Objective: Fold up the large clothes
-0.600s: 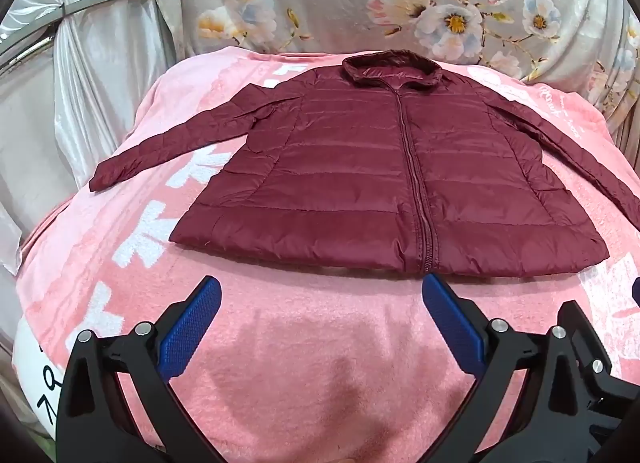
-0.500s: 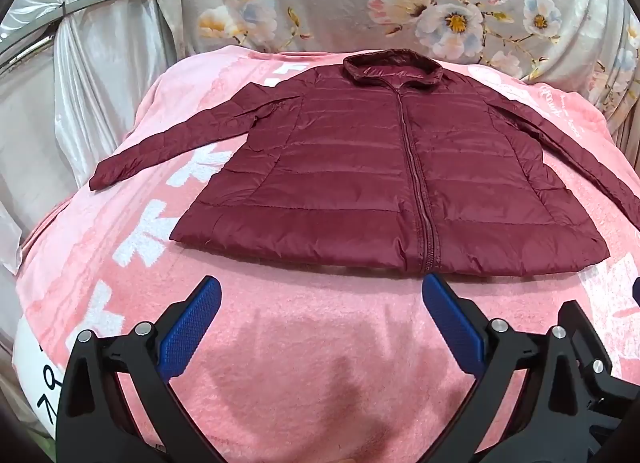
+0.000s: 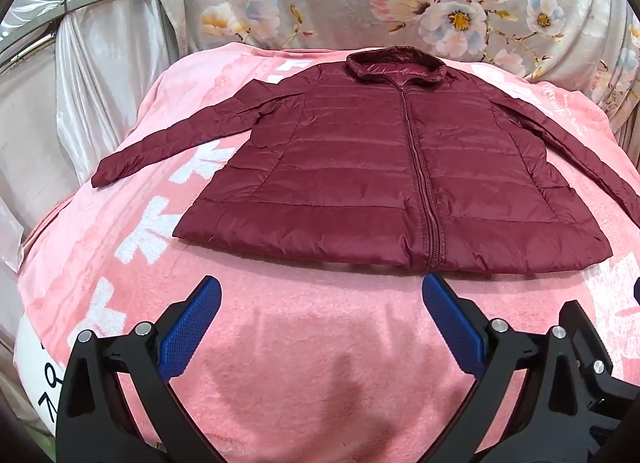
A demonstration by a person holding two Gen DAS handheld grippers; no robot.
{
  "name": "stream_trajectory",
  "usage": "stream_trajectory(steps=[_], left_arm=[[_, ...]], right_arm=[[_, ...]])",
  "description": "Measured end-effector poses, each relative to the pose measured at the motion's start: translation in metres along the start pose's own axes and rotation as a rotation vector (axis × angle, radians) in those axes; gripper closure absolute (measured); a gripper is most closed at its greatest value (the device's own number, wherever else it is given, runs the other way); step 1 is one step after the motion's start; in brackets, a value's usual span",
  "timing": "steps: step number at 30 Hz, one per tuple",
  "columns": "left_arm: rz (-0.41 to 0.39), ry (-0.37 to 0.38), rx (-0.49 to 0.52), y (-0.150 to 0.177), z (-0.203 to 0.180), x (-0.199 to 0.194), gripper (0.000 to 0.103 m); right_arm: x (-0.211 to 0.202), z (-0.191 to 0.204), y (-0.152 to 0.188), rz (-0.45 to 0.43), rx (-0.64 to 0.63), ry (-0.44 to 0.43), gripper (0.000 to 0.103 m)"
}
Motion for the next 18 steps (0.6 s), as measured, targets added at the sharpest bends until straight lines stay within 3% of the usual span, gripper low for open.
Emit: stream_trajectory(steps=[18], left_arm=[[0.002,-0.001,-0.006,-0.0012,0.0058,0.0019,0.005]], right_arm=[[0.0011,-0.0010,0.0010,0.006,-0.001,0.002,0.005]])
Point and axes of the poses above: each gripper's, at about its wrist camera, not at the fingertips, and x roughly the way its jaws point, z to its left, y to its underside, the point moved 4 cm from there along x, roughly the way its jaws point, and after that the axes turned 4 degrees about x, right-handed, at the moved point
